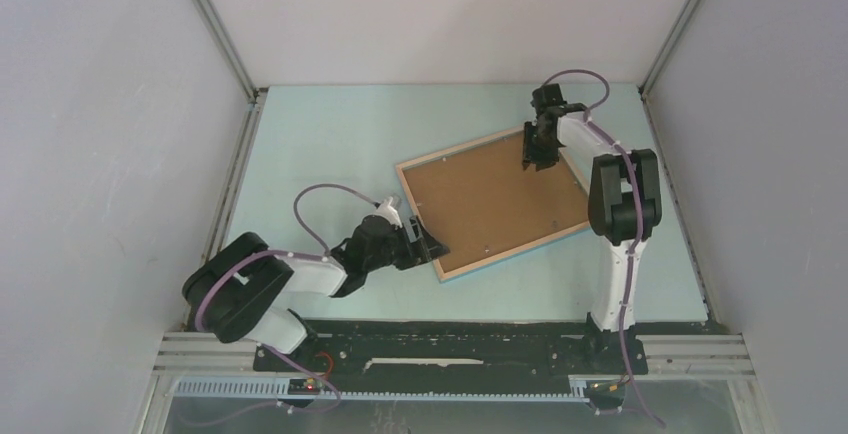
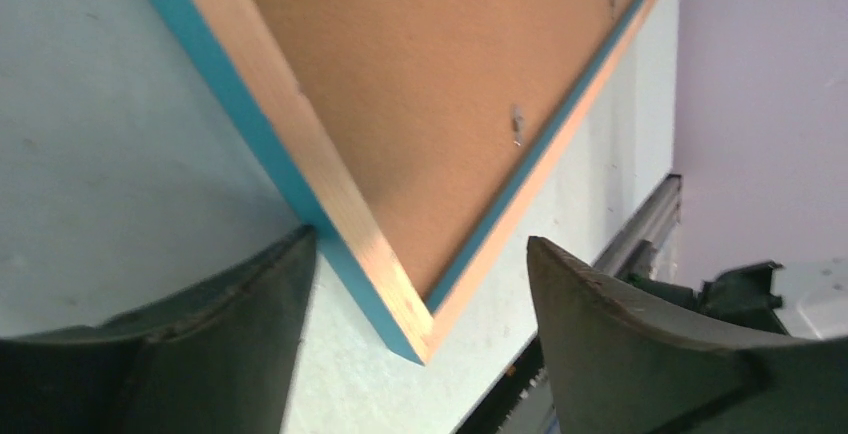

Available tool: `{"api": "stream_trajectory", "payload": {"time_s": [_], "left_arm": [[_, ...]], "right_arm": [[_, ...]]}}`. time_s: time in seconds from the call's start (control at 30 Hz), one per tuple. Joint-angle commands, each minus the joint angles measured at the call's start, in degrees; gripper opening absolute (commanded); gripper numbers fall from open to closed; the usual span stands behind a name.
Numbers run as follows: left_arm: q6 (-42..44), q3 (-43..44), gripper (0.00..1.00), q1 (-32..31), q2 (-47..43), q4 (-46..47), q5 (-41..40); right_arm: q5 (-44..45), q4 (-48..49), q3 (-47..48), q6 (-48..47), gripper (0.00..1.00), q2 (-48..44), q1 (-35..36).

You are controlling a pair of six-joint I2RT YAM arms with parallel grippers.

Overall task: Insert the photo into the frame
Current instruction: Install the photo frame at the center of the board, then adjust the photo frame at the center of the board.

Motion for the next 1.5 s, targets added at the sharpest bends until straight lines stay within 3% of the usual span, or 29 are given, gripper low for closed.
{"api": "stream_trajectory", "payload": {"time_s": [0.0,0.1,0.2,0.37,0.57,0.7,0.83,1.07,1.3,1.47], "left_arm": [[2.6,0.3,0.86,-1.6,-9.0,-4.7,1.1],[6.7,2.2,0.93,-1.6,-18.4,-17.5,-2.8],[12.2,7.3,0.98,-1.5,-29.0,-30.4,-11.9],[18.6,17.9,1.00,1.4,-33.1,-40.2,-24.1],[20.3,32.3,1.00,8.8,-20.3,-38.9,-23.7],[22.1,40.3,1.00,13.6,-8.3,-37.8,-18.8],[24.2,51.0,1.00,18.3,6.9,-39.0,-9.1],[26.6,75.7,1.00,20.3,32.6,-49.7,8.9],[25.3,81.3,1.00,20.5,41.6,-53.1,11.7],[21.6,75.9,1.00,20.4,42.4,-52.3,14.9]], "right_arm": [[-1.2,0.7,-2.9,3.2,0.51,-9.9,2.5],[-0.9,2.5,-10.5,5.0,0.67,-19.9,3.6],[-2.2,5.6,-20.7,7.3,0.76,-29.8,3.7],[-1.0,6.7,-33.8,11.3,0.81,-40.1,1.5],[-2.0,9.6,-44.5,18.5,0.83,-46.7,-4.1],[-1.5,11.1,-50.0,19.6,0.84,-50.1,-12.1],[-4.8,14.2,-53.0,20.3,0.84,-51.0,-18.7],[-8.7,18.2,-53.4,21.1,0.83,-45.2,-20.1],[-12.7,21.3,-51.7,18.2,0.83,-37.8,-16.2],[-13.3,23.1,-48.6,17.8,0.82,-33.1,-11.5]]}}
